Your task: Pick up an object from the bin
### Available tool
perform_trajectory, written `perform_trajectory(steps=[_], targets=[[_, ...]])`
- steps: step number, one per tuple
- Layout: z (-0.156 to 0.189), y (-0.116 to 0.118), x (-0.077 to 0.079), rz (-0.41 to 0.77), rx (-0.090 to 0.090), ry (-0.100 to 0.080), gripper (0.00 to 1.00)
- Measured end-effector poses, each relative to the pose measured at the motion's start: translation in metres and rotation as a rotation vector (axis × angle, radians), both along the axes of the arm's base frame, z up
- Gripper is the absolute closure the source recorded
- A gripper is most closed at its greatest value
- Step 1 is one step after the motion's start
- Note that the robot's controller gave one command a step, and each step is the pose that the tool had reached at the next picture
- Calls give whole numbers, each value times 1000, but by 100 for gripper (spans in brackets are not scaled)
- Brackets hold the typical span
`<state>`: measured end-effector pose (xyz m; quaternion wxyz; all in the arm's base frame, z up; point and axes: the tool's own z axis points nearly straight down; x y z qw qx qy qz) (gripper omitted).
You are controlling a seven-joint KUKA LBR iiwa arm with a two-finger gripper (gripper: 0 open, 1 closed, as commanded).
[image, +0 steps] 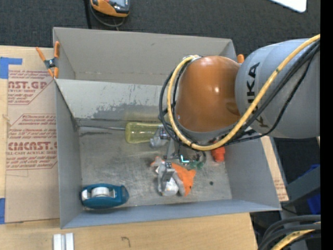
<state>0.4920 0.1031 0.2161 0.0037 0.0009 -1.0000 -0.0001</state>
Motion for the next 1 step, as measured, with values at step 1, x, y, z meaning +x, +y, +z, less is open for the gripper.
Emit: perform_trajectory(steps=[1], targets=[[4, -1, 2, -1, 1, -8, 0]])
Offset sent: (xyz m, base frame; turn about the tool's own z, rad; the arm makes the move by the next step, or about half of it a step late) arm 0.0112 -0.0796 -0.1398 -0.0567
